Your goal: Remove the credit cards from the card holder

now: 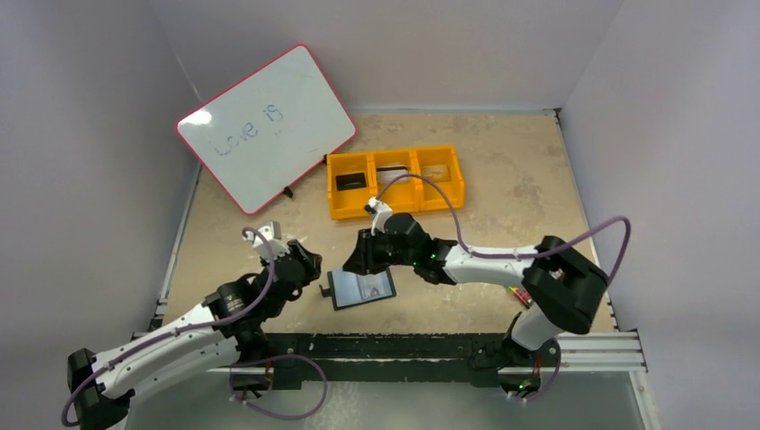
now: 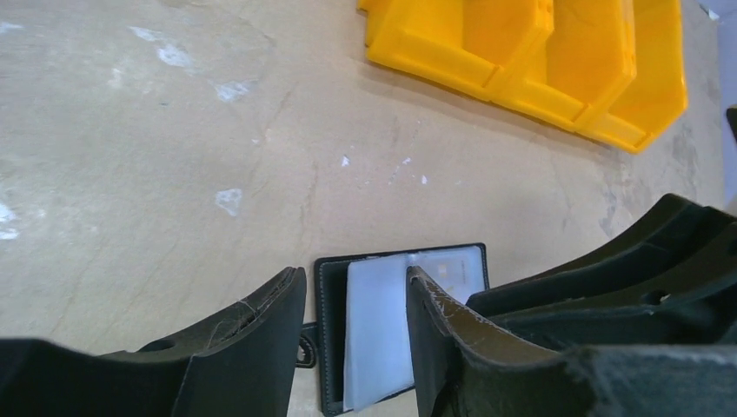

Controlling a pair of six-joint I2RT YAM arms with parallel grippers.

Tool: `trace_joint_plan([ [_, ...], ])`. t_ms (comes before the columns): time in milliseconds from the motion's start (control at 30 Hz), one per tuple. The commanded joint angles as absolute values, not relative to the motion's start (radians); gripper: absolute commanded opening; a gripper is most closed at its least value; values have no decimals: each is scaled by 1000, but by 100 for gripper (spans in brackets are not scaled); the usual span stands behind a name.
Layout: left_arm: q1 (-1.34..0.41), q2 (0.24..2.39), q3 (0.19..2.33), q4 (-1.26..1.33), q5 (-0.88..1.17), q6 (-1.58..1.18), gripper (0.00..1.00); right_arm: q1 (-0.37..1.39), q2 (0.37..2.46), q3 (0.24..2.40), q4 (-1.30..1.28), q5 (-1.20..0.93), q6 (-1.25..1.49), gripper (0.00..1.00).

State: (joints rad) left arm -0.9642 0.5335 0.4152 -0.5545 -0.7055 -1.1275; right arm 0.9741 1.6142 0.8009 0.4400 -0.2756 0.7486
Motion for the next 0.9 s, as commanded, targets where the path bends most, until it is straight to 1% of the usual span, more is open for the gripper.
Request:
trace_joint_plan([
  [0,-964,609,448,-346,-583,-1058,46,966,1495,723,319,2,783,30],
  [100,-963,696,420,-191,-479,-1049,46,955,1450,676,298,50,803,30],
  [200,-963,798,387,-14,-373,-1062,46,937,1439,655,279,43,805,29],
  [367,-963,935,345,141,-274,-1108,46,928,1451,630,292,20,831,28],
  [467,-963,955,314,186,-266,-1144,46,929,1466,621,322,-7,836,27],
  [567,-962,960,300,173,-277,-1160,46,928,1488,628,330,-26,832,26],
  [667,-964,970,290,162,-273,-1163,46,928,1513,636,328,-40,825,23],
  [867,-964,993,257,191,-268,-1180,46,928,1548,663,265,16,798,22],
])
